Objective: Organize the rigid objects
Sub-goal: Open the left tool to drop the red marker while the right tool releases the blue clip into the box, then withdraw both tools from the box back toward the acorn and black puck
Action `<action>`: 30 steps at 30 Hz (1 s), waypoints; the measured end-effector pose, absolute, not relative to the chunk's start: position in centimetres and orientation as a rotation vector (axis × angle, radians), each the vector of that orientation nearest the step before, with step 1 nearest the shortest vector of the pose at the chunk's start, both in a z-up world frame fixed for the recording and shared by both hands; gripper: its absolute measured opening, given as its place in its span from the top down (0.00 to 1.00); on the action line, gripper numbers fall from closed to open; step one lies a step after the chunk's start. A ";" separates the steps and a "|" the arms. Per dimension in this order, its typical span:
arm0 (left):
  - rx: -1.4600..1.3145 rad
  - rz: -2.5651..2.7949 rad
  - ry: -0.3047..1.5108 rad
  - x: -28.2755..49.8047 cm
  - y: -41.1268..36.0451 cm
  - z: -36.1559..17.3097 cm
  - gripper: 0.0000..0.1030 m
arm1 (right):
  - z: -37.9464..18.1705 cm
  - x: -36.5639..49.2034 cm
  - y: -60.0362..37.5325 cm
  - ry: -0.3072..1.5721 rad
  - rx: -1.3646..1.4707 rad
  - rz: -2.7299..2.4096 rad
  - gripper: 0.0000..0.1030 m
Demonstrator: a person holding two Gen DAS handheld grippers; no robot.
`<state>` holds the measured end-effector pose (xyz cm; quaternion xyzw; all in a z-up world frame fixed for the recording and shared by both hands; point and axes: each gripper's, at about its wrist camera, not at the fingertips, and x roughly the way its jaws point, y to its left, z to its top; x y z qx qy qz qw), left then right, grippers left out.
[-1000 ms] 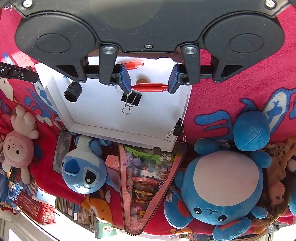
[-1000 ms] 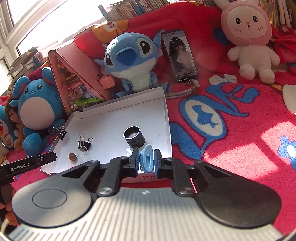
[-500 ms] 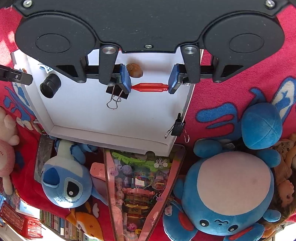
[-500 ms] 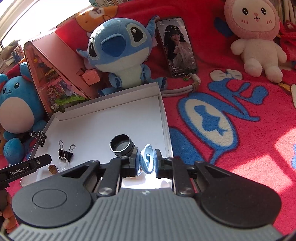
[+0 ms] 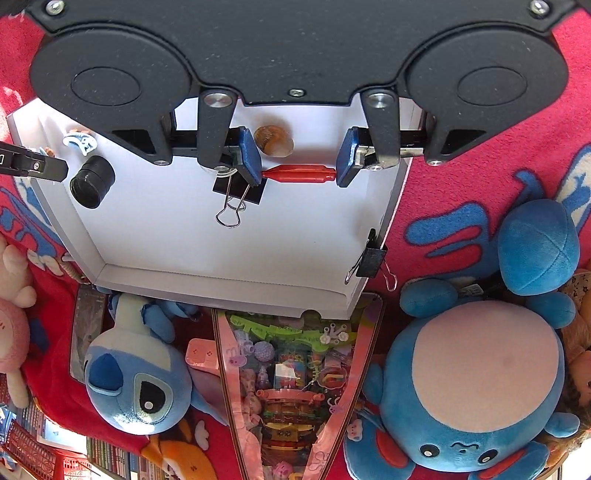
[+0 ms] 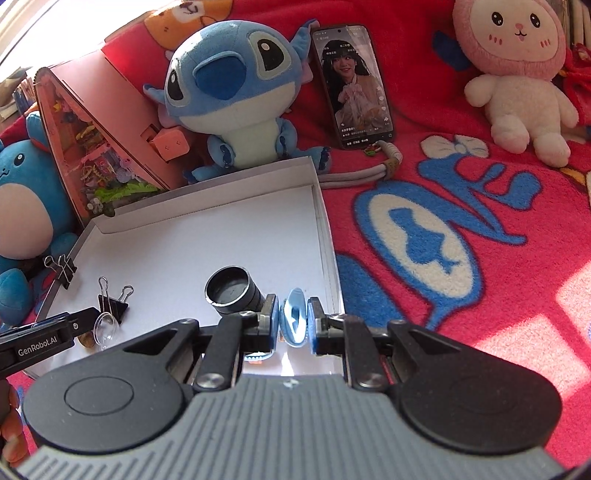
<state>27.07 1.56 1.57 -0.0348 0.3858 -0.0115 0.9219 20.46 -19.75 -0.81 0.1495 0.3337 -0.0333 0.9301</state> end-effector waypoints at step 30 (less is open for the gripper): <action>-0.001 -0.088 0.677 20.6 1.4 4.7 0.24 | 0.8 15.5 -19.1 0.594 0.223 0.015 0.34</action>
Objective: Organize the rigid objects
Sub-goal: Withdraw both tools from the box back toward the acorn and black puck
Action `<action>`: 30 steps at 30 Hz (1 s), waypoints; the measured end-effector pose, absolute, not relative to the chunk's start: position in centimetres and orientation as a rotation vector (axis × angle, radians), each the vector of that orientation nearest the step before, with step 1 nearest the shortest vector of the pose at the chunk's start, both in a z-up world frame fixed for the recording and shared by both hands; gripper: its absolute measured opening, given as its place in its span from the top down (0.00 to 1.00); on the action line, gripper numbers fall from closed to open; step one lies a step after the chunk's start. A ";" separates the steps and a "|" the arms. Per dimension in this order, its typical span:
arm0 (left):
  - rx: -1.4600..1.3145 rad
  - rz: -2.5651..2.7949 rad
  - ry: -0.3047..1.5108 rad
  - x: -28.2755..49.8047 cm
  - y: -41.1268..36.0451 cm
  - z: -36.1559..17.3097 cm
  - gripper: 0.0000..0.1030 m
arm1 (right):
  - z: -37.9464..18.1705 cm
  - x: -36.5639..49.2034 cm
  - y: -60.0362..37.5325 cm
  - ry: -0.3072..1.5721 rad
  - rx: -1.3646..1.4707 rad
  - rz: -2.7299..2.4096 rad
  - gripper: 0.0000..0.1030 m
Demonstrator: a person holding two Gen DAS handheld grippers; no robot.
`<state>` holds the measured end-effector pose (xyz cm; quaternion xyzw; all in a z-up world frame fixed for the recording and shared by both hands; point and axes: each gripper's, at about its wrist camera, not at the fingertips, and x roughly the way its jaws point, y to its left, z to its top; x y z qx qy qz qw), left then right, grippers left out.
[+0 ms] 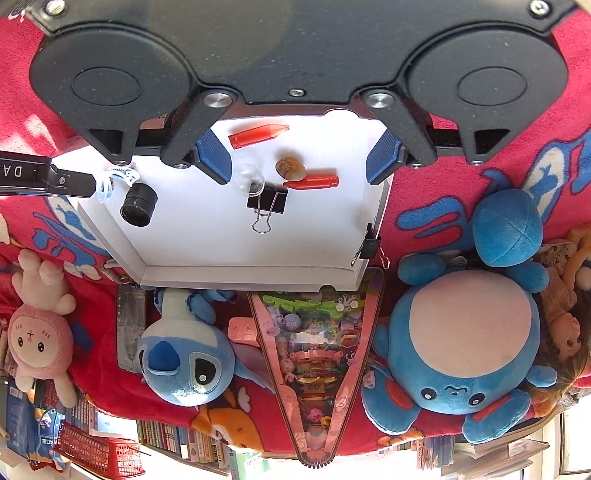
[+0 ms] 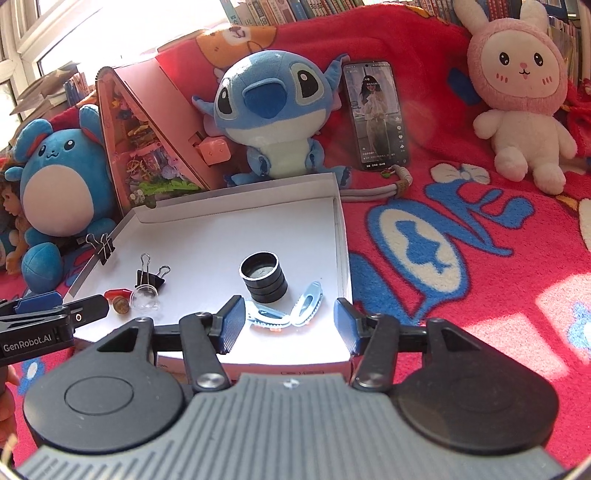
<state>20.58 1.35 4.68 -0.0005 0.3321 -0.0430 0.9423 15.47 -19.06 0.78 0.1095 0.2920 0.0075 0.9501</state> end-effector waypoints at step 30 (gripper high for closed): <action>0.040 -0.406 0.700 5.7 -0.8 3.6 0.22 | -0.9 5.1 -18.0 0.520 -0.003 0.133 0.18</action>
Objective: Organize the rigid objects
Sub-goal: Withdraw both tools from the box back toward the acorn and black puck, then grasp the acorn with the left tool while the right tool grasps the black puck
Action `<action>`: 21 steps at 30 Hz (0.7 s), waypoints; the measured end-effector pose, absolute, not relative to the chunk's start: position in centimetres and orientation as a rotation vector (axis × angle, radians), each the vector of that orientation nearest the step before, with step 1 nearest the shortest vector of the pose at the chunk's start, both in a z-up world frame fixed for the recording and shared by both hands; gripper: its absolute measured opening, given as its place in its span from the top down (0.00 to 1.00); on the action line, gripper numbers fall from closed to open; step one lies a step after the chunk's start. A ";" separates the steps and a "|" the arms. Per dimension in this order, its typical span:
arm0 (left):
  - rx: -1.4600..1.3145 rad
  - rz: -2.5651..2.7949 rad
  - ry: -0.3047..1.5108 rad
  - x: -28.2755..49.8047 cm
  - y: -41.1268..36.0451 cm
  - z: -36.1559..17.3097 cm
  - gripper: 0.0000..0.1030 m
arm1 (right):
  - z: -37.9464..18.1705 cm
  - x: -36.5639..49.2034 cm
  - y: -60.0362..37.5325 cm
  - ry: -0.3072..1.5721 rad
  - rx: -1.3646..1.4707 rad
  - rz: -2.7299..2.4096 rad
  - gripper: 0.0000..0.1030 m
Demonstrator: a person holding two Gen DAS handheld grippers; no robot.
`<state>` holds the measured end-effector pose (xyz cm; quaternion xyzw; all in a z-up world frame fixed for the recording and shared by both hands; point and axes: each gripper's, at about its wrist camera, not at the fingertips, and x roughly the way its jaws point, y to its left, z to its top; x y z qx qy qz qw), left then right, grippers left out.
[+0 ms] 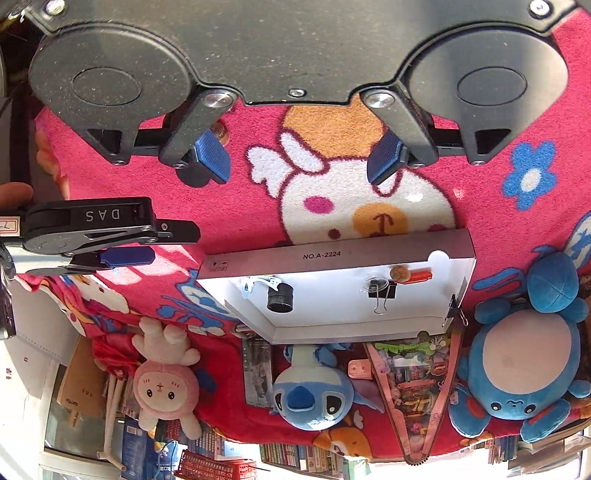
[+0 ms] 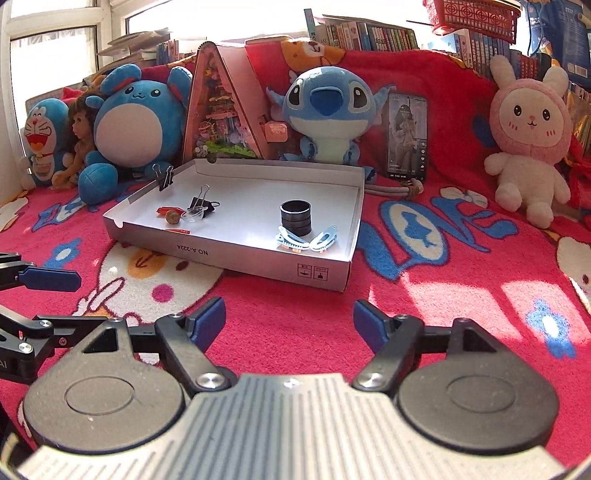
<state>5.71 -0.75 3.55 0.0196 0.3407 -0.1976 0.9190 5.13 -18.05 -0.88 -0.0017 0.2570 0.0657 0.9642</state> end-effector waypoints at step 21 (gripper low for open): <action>0.050 -0.462 0.726 4.1 -4.5 1.1 0.84 | -3.0 2.9 -19.0 0.548 -0.006 0.137 0.17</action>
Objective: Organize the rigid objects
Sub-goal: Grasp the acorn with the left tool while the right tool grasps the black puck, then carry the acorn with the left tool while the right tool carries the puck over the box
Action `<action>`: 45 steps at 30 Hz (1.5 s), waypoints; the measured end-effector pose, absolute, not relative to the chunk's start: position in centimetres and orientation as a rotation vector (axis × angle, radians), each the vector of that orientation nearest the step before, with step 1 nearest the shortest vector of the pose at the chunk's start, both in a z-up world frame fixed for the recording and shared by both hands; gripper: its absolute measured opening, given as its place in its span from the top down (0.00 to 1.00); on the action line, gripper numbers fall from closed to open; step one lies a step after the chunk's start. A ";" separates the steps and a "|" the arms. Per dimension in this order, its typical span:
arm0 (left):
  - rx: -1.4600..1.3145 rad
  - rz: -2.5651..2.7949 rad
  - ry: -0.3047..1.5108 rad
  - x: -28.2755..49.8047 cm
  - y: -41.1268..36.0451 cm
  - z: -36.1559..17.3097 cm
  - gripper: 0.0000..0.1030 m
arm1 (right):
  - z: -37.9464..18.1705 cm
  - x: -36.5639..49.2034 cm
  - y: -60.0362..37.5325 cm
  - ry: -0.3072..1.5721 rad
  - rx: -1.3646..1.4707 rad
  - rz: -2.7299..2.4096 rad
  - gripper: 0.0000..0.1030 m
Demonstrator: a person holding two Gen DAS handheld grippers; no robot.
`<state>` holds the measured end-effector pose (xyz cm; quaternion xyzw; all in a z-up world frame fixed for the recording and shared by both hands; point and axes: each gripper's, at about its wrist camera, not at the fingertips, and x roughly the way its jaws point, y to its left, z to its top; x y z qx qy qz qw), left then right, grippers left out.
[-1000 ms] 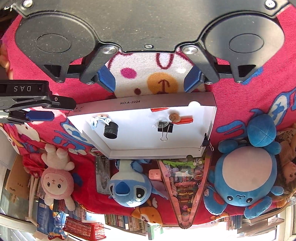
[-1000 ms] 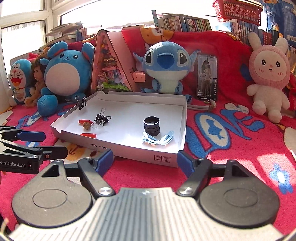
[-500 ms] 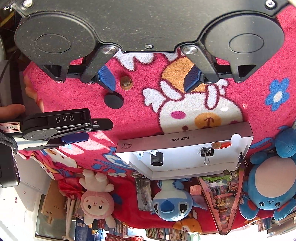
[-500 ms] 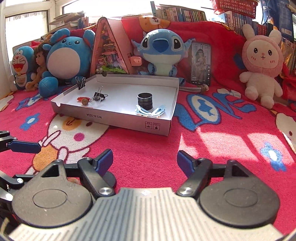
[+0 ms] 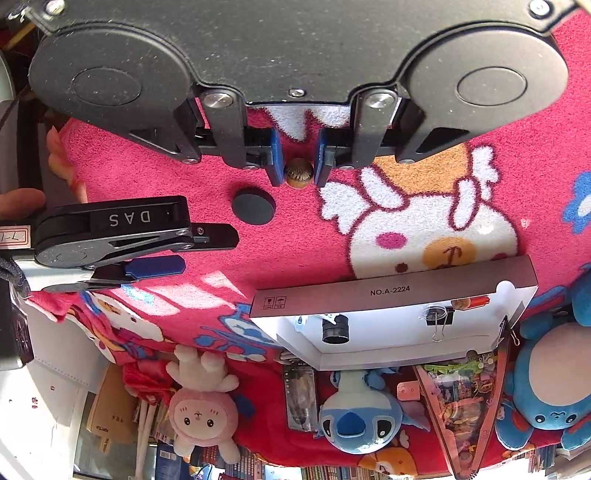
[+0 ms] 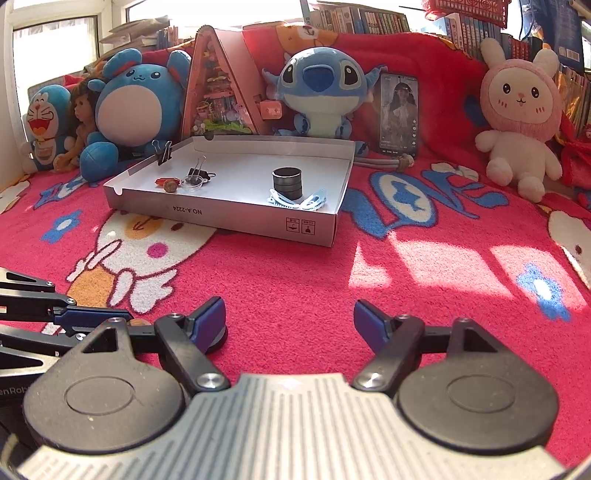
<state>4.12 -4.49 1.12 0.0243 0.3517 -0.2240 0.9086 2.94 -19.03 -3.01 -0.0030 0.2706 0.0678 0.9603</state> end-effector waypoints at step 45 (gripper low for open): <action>-0.043 -0.141 0.653 15.1 1.9 4.9 0.84 | 0.4 8.4 -15.1 0.507 0.059 0.102 0.64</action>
